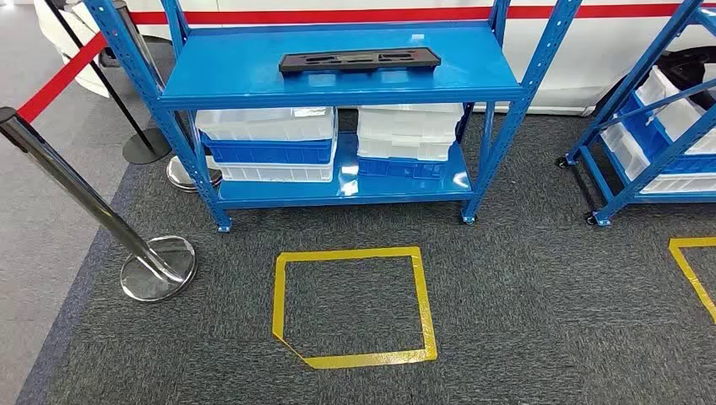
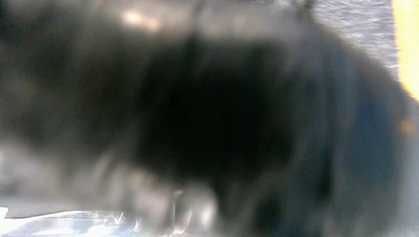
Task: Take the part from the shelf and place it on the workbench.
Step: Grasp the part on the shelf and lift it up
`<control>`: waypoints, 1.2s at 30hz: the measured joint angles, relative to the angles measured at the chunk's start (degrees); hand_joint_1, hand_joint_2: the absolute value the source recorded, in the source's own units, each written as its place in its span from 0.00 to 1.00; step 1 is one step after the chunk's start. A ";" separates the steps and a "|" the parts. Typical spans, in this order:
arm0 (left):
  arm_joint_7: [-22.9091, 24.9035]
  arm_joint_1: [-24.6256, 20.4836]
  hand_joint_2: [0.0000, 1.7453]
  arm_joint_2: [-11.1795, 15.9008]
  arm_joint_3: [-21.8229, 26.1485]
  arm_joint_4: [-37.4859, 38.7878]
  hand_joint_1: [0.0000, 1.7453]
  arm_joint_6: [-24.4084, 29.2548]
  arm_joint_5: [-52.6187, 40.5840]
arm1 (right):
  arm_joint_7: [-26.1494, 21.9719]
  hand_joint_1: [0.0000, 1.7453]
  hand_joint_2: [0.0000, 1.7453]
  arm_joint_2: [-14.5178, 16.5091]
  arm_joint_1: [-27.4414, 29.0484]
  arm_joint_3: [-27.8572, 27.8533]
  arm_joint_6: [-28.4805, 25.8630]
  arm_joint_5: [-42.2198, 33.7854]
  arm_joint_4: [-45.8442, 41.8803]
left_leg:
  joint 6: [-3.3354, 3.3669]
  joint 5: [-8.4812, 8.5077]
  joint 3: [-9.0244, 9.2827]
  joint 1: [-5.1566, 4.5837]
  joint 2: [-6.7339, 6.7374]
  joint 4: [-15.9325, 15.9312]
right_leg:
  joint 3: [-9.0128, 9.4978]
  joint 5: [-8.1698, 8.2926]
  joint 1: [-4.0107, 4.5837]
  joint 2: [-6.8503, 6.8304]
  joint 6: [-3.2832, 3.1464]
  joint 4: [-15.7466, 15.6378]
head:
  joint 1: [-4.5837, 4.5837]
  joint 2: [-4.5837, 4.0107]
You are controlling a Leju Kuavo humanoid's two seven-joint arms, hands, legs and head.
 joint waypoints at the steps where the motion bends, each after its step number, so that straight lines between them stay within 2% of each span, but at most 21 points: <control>1: -0.35 -0.24 1.00 0.00 0.57 0.29 0.00 0.00 -0.72 | -0.71 0.00 0.00 -0.24 -0.72 -0.12 -0.21 0.99 -0.09 | 0.01 0.00 0.00 0.00 -0.01 0.00 | 0.02 0.00 0.00 -0.01 0.00 0.00 | 0.01 0.00; 6: -1.44 -1.22 1.00 0.02 2.92 1.77 0.00 -0.19 -4.44 | -4.00 0.00 0.00 -1.51 -5.36 1.43 -2.14 6.98 -2.56 | 0.02 0.02 -0.02 0.00 -0.04 0.01 | 0.04 0.03 0.00 -0.03 0.03 0.01 | 0.01 0.00; 10: -1.25 -1.79 0.00 0.05 4.11 2.60 0.00 -0.87 -6.28 | -3.27 0.00 0.00 -2.55 -9.87 5.37 -2.95 10.84 -5.79 | 0.01 0.04 0.03 0.00 -0.06 0.03 | 0.05 0.04 0.01 -0.04 0.04 0.01 | 0.02 0.01; 20: 0.33 -2.56 0.00 0.07 6.37 3.67 0.00 -0.99 -8.88 | 0.61 0.00 0.00 -4.53 -20.42 19.96 -4.44 17.65 -13.66 | 0.02 0.07 0.02 0.00 -0.09 0.06 | 0.03 0.06 0.01 -0.05 0.04 0.04 | 0.00 0.01; 24: 0.69 -2.74 0.00 0.07 7.17 3.87 0.00 -0.63 -9.60 | 2.29 0.00 1.00 -5.39 -24.21 26.34 -4.36 19.60 -17.79 | 0.02 0.08 -0.01 0.00 -0.09 0.06 | 0.01 0.06 0.01 -0.04 0.04 0.05 | 0.00 0.01; 28: 1.22 -2.97 0.00 0.07 8.14 4.16 0.00 -0.24 -10.29 | 3.79 0.00 1.00 -6.38 -28.06 33.42 -4.31 21.31 -21.98 | 0.04 0.09 -0.03 -0.01 -0.10 0.15 | -0.01 0.11 -0.07 -0.05 0.09 0.04 | 0.00 0.01; 32: 1.64 -3.20 0.00 0.04 8.97 4.48 0.00 0.33 -11.07 | 5.04 0.00 0.00 -7.51 -31.66 40.04 -4.37 22.99 -25.95 | 0.06 0.08 -0.13 -0.06 -0.11 0.30 | -0.05 0.18 -0.34 -0.05 0.18 0.02 | 0.00 0.02; 36: 2.13 -3.48 0.00 0.04 9.77 4.73 0.00 0.71 -11.86 | 6.48 0.00 0.00 -8.78 -35.26 46.26 -4.51 25.65 -28.73 | 0.27 -0.01 -0.38 -0.16 -0.11 0.63 | -0.11 0.28 -0.45 -0.06 0.38 0.02 | 0.00 0.01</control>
